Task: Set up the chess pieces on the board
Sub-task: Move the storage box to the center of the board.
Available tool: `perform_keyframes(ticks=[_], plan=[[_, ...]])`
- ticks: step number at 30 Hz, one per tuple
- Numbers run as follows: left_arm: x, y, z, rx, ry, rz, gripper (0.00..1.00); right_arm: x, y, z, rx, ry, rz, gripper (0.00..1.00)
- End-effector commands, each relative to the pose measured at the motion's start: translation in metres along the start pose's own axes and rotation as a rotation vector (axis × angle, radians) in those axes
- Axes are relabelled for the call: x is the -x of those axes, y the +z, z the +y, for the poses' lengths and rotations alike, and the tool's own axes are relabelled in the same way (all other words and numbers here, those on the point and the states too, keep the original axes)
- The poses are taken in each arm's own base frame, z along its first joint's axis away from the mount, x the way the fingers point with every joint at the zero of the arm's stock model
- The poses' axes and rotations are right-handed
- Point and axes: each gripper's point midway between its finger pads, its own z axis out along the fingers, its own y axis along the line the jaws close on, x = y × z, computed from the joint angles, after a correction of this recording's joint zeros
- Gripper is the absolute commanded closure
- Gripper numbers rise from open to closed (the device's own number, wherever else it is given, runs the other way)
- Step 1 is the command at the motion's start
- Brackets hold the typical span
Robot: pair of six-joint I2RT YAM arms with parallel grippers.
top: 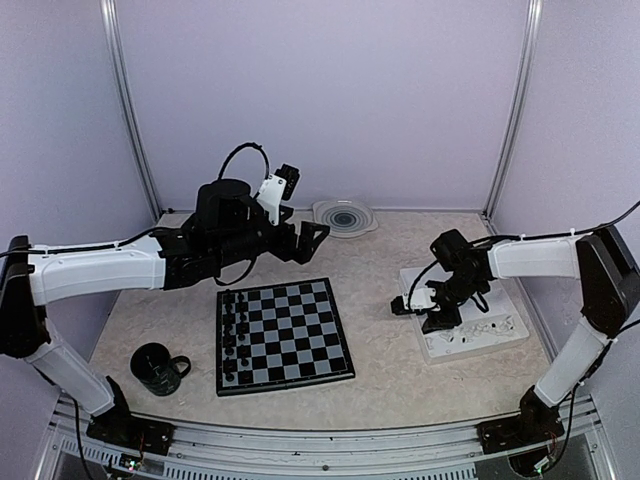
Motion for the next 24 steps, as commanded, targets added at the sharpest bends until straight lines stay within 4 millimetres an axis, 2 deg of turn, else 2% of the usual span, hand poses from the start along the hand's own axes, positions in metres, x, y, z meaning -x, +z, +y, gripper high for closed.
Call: perform_keyframes(ticks=[1,6,10,14,19,24], plan=[[0.008,0.005,0.0,-0.015,-0.016,-0.008,0.01,0.027,0.006,-0.023,-0.018,0.018,-0.075,0.51],[0.006,0.007,-0.001,-0.025,-0.022,0.001,0.01,0.044,0.011,-0.04,-0.019,0.032,-0.114,0.51],[0.004,0.008,-0.001,-0.026,-0.023,0.007,0.01,0.048,0.01,-0.042,0.009,0.063,-0.118,0.5],[0.004,0.008,-0.003,-0.034,-0.027,0.007,0.01,0.047,-0.013,-0.033,0.017,0.088,-0.115,0.44],[0.003,0.009,-0.007,-0.055,-0.039,0.013,0.01,0.044,-0.051,-0.028,0.016,0.177,-0.169,0.41],[0.001,0.009,-0.01,-0.065,-0.044,0.021,0.01,0.014,-0.072,-0.017,0.056,0.327,-0.178,0.48]])
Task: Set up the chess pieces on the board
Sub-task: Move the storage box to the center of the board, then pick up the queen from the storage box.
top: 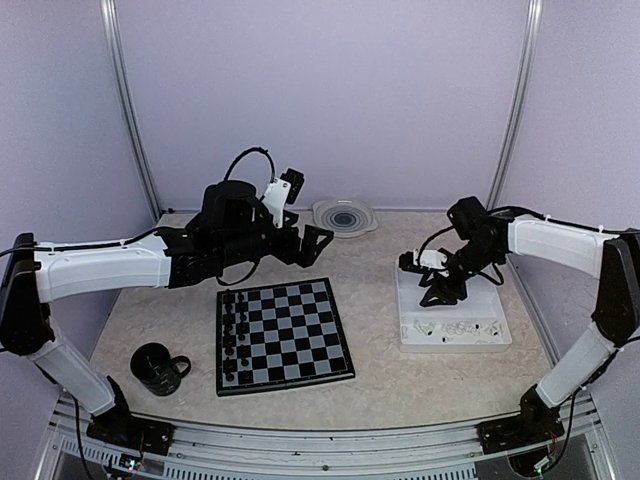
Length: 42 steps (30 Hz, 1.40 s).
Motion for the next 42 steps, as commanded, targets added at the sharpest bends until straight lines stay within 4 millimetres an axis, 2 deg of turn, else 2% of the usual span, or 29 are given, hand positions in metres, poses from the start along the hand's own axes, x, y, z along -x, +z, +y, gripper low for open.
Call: perform_keyframes(ticks=[1,6,9,11,17,42], plan=[[0.012,0.002,-0.004,-0.022,-0.01,-0.018,0.01,-0.029,-0.024,0.017,0.077,0.183,-0.002,0.5],[0.011,0.003,-0.008,-0.03,-0.011,-0.01,0.01,-0.065,-0.037,0.024,0.048,0.296,0.051,0.56],[0.009,0.004,-0.011,-0.042,-0.01,-0.003,0.01,-0.084,-0.039,0.019,-0.045,0.334,0.119,0.67],[0.009,0.004,-0.013,-0.047,-0.009,0.0,0.01,-0.092,-0.04,0.023,-0.052,0.343,0.149,0.74],[0.007,0.005,-0.015,-0.056,-0.008,0.006,0.01,-0.103,-0.035,0.03,-0.04,0.374,0.186,0.74],[0.0,0.009,-0.017,-0.062,0.003,0.03,0.01,-0.132,-0.013,0.032,-0.002,0.409,0.282,0.75]])
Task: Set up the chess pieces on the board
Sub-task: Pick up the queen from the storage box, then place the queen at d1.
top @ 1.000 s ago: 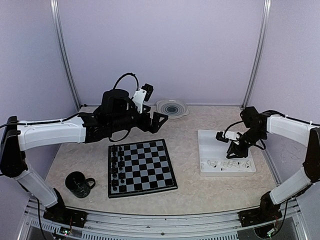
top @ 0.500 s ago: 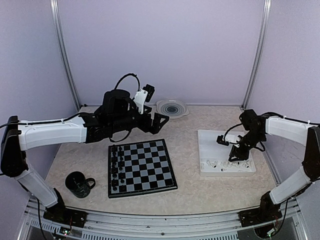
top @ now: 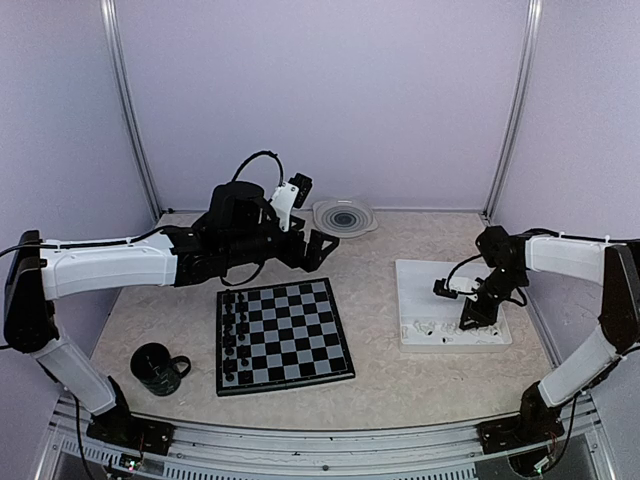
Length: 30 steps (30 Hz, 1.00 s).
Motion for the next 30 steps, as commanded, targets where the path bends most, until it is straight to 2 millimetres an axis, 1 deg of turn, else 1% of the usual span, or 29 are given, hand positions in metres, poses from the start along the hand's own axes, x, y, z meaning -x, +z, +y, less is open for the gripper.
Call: perform_keyframes(ticks=[1,3,8,13,15,19,23,26,29,30], plan=[[0.009,0.002,-0.006,-0.02,0.005,-0.014,0.01,-0.005,0.006,-0.003,-0.002,0.016,0.014,0.76],[0.008,0.002,-0.006,-0.02,0.003,-0.012,0.01,-0.006,0.007,-0.003,0.002,0.017,0.018,0.78],[0.007,0.003,-0.006,-0.019,0.002,-0.007,0.01,-0.006,0.008,-0.002,0.011,0.018,0.021,0.89],[0.006,0.004,-0.006,-0.019,0.002,-0.004,0.01,-0.003,0.0,-0.002,0.01,0.009,0.01,0.98],[0.007,0.004,-0.005,-0.018,0.001,-0.006,0.01,0.0,-0.006,-0.001,0.017,0.008,0.004,1.0],[0.005,0.006,-0.006,-0.035,-0.001,0.002,0.01,0.014,-0.027,0.001,0.042,-0.001,-0.031,1.0],[0.006,0.006,0.0,-0.039,-0.01,0.002,0.01,0.027,-0.046,0.0,0.047,-0.022,-0.059,1.0],[0.007,0.007,0.01,-0.021,-0.017,0.002,0.01,0.042,-0.058,-0.01,0.028,-0.035,-0.074,1.0],[0.007,0.007,0.024,0.021,-0.007,0.005,0.01,0.062,-0.067,-0.025,-0.013,-0.059,-0.079,1.0],[0.007,0.007,0.029,0.034,-0.003,0.004,0.01,0.071,-0.067,-0.03,-0.015,-0.064,-0.084,1.0]])
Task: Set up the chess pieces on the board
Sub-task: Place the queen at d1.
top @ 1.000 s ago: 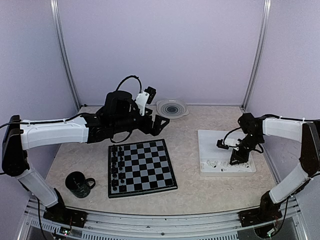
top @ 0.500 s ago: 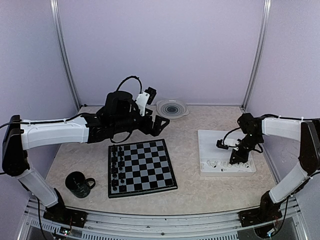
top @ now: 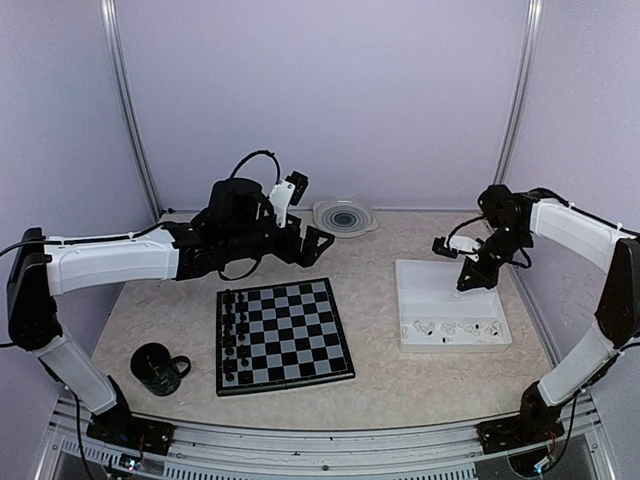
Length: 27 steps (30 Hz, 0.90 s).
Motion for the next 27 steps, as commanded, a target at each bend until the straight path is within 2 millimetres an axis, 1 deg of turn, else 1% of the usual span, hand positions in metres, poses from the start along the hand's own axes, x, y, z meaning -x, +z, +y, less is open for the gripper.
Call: perform_keyframes(ticks=[1,3,6,10,12,16,20,24,27], plan=[[0.013,-0.001,0.02,0.05,0.012,-0.025,0.01,0.031,-0.006,-0.012,0.007,-0.039,-0.014,1.0],[0.014,-0.002,0.029,0.076,0.017,-0.029,0.01,0.052,-0.005,-0.018,-0.006,-0.064,-0.041,1.0],[0.017,-0.005,0.042,0.115,0.013,-0.043,0.01,0.085,0.003,-0.018,-0.008,-0.122,-0.066,1.0],[0.019,-0.008,0.052,0.149,0.005,-0.049,0.01,0.122,0.02,-0.006,0.021,-0.208,-0.07,1.0],[0.023,-0.011,0.053,0.153,0.004,-0.062,0.01,0.137,0.03,0.004,0.042,-0.244,-0.066,1.0],[0.034,-0.021,0.057,0.186,0.002,-0.096,0.01,0.167,0.044,0.029,0.083,-0.308,-0.079,1.0],[0.049,-0.033,0.061,0.211,-0.005,-0.139,0.01,0.189,0.062,0.053,0.113,-0.377,-0.072,1.0],[0.069,-0.057,0.062,0.223,-0.005,-0.228,0.01,0.211,0.076,0.07,0.139,-0.418,-0.084,1.0],[0.078,-0.07,0.067,0.256,-0.004,-0.267,0.01,0.225,0.084,0.085,0.167,-0.446,-0.093,1.0]])
